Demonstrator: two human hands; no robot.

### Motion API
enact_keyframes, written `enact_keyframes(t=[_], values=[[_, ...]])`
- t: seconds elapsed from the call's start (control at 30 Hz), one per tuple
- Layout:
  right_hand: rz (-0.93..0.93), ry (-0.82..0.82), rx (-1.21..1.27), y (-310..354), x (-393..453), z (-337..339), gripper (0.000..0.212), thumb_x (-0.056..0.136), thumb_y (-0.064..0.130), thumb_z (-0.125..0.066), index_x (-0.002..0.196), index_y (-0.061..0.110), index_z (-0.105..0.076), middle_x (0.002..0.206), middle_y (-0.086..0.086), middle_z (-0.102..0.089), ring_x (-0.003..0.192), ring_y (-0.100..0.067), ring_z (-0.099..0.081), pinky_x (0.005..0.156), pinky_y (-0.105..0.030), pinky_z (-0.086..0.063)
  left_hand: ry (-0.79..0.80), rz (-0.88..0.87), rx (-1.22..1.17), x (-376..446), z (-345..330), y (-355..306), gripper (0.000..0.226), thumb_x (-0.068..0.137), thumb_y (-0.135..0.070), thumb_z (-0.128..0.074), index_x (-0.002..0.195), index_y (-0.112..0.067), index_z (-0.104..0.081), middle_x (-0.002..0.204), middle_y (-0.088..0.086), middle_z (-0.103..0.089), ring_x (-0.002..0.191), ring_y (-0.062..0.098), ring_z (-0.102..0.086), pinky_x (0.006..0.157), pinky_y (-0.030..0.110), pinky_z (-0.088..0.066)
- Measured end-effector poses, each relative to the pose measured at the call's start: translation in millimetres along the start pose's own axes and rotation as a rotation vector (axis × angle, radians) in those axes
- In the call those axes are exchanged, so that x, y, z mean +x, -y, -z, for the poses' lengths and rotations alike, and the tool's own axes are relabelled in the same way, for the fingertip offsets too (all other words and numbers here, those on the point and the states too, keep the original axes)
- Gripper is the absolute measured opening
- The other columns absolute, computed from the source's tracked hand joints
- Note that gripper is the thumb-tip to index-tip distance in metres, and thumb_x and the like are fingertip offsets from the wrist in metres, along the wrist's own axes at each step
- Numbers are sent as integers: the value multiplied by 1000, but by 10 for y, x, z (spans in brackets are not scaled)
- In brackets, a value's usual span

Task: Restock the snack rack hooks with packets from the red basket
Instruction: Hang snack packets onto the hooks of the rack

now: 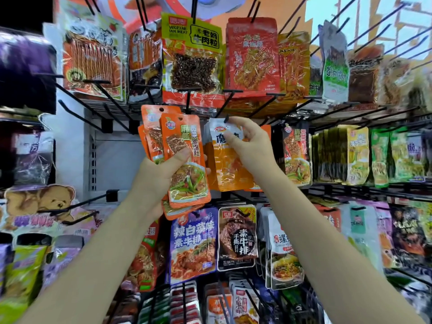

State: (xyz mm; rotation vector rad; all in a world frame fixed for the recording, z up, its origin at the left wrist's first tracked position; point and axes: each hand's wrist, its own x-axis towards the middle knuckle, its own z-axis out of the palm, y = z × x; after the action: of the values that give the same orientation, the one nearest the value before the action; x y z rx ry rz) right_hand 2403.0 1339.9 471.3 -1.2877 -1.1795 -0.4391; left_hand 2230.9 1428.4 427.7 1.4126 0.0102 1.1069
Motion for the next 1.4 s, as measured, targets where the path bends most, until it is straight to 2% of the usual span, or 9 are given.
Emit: enact_keyframes(t=[0.13, 0.33, 0.47, 0.63, 0.77, 0.93, 1.17, 1.3, 1.4], values=[[131, -183, -183, 94, -129, 27, 20, 100, 25, -60, 111, 16, -74, 102, -4, -58, 83, -7, -52, 71, -8, -38, -54, -12, 18, 12, 16, 4, 24, 88, -15, -74, 111, -10, -71, 103, 13, -78, 91, 35, -75, 75, 50, -63], [-53, 202, 180, 300, -360, -27, 17, 97, 34, -65, 104, 19, -68, 83, 13, -69, 71, 0, -65, 61, -19, -50, 64, -23, 87, -3, -182, 5, 35, 76, -22, -78, 108, -11, -73, 99, 11, -78, 89, 31, -76, 72, 38, -61], [-121, 52, 214, 195, -330, 137, 12, 98, 21, -63, 110, 20, -60, 105, -3, -73, 94, -17, -70, 85, -39, -59, 12, 15, 135, -46, -265, -28, 10, 95, -33, -65, 90, -24, -62, 81, -6, -72, 81, 14, -71, 59, 24, -50], [-205, -85, 293, 86, -262, 516, 10, 101, 22, -59, 97, 17, -66, 101, -16, -74, 90, -30, -72, 86, -53, -59, 69, -12, 100, -15, -379, -5, 15, 101, -12, -55, 107, -1, -63, 69, 4, -76, 58, 16, -73, 50, 29, -59], [-279, -174, 211, 34, -119, 646, 24, 105, 30, -50, 93, 14, -64, 83, -9, -69, 75, -24, -66, 76, -49, -58, 92, -57, 117, 90, -484, 56, 13, 96, -21, -67, 104, -11, -69, 92, 10, -79, 83, 29, -77, 84, 53, -60], [-311, -190, 127, 23, 75, 659, 36, 105, 31, -48, 112, -1, -63, 95, -20, -69, 79, -21, -60, 79, -46, -56, 82, -43, 166, 151, -556, 139, 23, 87, -31, -77, 105, -18, -74, 105, 8, -78, 99, 34, -74, 97, 58, -53], [-237, -155, 37, -126, 145, 621, 29, 99, 25, -58, 87, -1, -59, 68, -5, -50, 50, -6, -50, 55, -22, -40, 97, -38, 165, 176, -611, 185, 22, 85, -23, -78, 106, -20, -73, 105, 4, -78, 99, 29, -75, 95, 56, -55], [-3, -369, -134, -115, -1, 686, 9, 98, 24, -60, 95, 16, -59, 77, 4, -56, 69, -9, -53, 60, -23, -39, 74, -40, 155, 202, -654, 204, 15, 86, -19, -77, 100, -22, -75, 103, 3, -79, 96, 27, -75, 92, 53, -57], [-48, -187, 102, -36, -150, 672, 34, 101, 39, -55, 82, 12, -64, 70, -4, -62, 62, -11, -58, 54, -24, -45, 105, -34, 170, 208, -737, 219, 27, 82, -21, -80, 108, -18, -73, 104, 5, -78, 96, 28, -75, 91, 51, -58]])
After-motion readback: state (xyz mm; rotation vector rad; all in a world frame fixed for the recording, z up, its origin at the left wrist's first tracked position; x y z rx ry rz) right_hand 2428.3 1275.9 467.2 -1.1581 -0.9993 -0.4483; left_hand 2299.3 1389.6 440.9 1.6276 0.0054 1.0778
